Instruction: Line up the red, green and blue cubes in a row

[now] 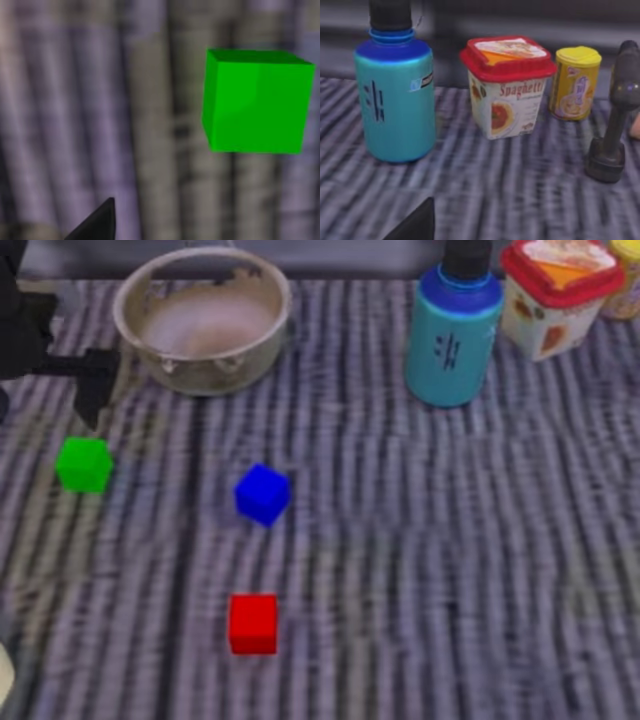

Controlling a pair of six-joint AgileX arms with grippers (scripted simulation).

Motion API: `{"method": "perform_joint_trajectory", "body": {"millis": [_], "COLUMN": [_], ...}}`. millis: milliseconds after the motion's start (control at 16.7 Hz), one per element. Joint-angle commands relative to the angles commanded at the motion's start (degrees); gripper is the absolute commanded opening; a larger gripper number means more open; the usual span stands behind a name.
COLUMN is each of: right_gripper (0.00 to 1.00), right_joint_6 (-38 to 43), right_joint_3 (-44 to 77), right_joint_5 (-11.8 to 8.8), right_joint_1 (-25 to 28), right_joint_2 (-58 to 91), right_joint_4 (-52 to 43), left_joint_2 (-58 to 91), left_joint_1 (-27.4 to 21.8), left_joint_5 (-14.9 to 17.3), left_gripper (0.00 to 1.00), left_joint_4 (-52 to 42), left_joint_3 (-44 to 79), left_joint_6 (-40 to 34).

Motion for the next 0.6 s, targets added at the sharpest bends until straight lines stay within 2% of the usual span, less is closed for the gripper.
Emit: {"method": "perform_joint_trajectory", "body": {"millis": [240, 600], "right_gripper": [1.0, 1.0], "right_joint_6": [1.91, 2.1], "right_joint_3": [-7.98, -8.65], "right_joint_5": [1.0, 1.1], "right_joint_1": [-3.27, -3.58], "right_joint_2": [-8.91, -9.71], "right_joint_4": [5.9, 6.48], "left_joint_2": [7.97, 8.89], "left_joint_1": [-0.11, 0.2], "left_joint_5": [0.05, 0.05], "left_gripper": [1.0, 1.0], "left_joint_4": [-3.53, -3.83], "left_joint_3": [7.37, 8.15], "left_joint_6": [0.12, 0.12]}}
